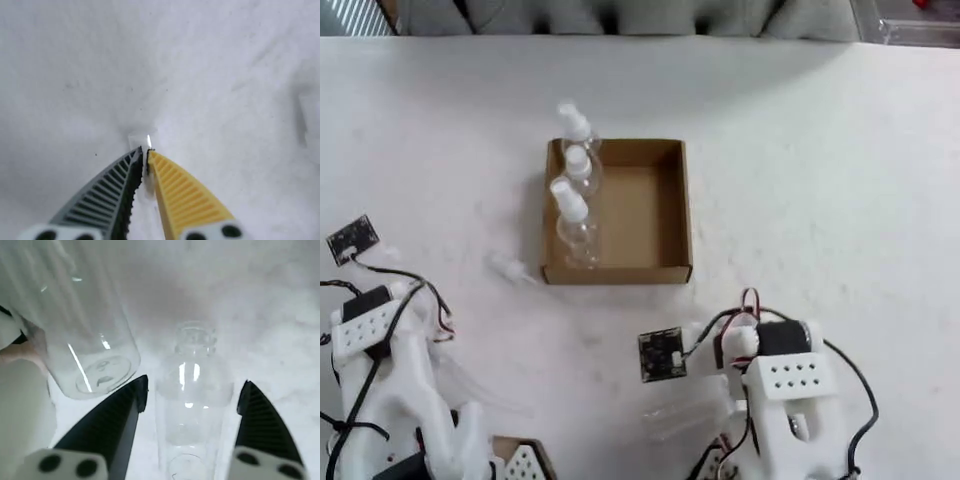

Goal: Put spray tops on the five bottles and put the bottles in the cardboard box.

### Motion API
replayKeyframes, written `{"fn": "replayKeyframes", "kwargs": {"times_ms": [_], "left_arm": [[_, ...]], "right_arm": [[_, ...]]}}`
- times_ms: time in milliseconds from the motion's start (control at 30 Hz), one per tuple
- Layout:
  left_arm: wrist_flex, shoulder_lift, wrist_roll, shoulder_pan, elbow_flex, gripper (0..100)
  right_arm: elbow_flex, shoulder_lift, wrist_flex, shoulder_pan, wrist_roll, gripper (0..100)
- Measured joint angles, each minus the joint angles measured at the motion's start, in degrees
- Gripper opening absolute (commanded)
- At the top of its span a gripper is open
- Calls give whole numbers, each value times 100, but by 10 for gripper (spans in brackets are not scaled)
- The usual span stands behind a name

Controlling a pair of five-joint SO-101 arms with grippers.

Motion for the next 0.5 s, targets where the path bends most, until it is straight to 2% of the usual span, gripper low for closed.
{"fn": "replayKeyframes", "kwargs": {"times_ms": [200, 400, 500], "left_arm": [[0, 0, 0, 0, 0, 28], [0, 0, 0, 0, 0, 28], [0, 0, 0, 0, 0, 28]], "right_arm": [[-255, 1292, -571, 360, -9, 262], [-624, 2057, -730, 369, -9, 252], [-809, 2084, -730, 360, -9, 127]]}}
